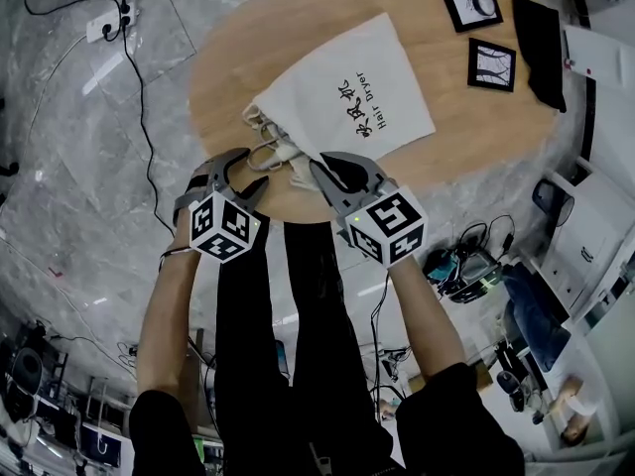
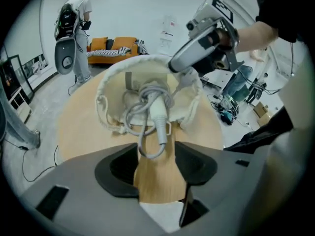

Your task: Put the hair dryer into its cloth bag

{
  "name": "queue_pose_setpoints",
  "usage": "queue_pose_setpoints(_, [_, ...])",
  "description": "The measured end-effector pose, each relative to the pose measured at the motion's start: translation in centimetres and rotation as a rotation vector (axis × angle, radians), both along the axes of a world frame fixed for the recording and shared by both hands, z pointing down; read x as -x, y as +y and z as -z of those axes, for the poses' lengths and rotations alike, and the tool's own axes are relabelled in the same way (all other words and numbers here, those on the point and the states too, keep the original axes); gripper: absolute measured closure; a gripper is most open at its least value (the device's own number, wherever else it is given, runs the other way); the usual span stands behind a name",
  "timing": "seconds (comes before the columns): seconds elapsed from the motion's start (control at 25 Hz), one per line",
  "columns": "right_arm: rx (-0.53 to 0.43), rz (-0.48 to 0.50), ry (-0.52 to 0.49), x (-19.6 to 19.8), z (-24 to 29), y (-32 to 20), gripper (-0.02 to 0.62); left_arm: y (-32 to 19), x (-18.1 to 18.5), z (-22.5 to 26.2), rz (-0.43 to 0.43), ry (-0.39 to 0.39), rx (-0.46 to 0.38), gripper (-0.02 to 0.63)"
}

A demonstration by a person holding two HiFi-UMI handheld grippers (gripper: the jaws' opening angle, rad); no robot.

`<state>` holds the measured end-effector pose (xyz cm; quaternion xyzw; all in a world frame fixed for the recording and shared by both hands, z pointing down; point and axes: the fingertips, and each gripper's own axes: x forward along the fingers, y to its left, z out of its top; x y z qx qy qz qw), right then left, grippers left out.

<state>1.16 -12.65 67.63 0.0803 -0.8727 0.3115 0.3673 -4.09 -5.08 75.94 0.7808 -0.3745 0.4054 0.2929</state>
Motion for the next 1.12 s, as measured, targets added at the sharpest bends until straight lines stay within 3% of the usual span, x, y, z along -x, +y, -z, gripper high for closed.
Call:
queue_pose_setpoints(0.08, [0.0, 0.006, -0.001, -0.1, 0.0, 0.0, 0.545, -0.1, 0.0, -0.3, 0.037, 0.002, -0.003, 0.428])
queue_pose_setpoints(0.28, [0.013, 0.016, -0.005, -0.2, 0.0, 0.3, 0.545, -0.5, -0.5, 0.8, 0.056, 0.02, -0.046, 0.476])
queue_pose_setpoints(0.36, [0.015, 0.016, -0.01, -0.1, 0.0, 0.3, 0.545, -1.0, -1.0, 1.7, 0.032, 0.003, -0.094, 0.551])
queue_pose_setpoints(1.12, [0.021, 0.0, -0.024, 0.1, 0.4, 0.3, 0.545, -5.5, -3.2, 2.9, -0.026, 0.015, -0.187, 0.555])
